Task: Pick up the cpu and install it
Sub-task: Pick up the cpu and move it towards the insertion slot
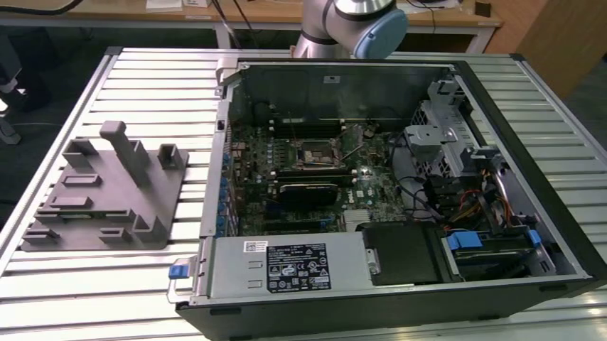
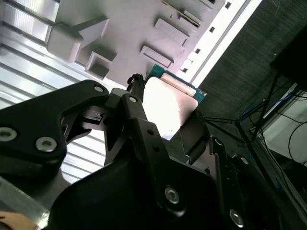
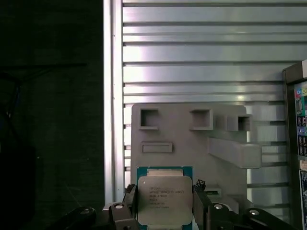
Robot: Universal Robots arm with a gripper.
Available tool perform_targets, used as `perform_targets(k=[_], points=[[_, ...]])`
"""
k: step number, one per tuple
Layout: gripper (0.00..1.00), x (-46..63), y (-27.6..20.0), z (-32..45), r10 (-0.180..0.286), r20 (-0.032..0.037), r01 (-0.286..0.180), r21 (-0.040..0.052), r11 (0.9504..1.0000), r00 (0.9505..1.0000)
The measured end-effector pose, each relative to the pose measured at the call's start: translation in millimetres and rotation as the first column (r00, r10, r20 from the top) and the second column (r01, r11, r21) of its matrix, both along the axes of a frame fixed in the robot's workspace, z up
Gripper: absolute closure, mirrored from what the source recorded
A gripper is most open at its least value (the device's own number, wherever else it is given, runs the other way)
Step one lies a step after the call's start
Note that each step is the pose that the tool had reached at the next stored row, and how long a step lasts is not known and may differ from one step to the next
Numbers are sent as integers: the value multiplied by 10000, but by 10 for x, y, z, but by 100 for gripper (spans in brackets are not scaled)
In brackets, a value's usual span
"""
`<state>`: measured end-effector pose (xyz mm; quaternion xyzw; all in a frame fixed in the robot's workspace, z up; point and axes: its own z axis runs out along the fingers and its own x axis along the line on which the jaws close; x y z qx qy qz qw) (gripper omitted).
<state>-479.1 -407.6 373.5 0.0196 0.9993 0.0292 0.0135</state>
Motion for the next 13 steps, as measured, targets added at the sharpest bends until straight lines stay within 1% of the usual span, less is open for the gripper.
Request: perform_targets(k=[5,13], points=[[46,0,0,84,0,1,0,1,10000,10000],[46,11,0,89,1,-1,-1,0,10000,10000]])
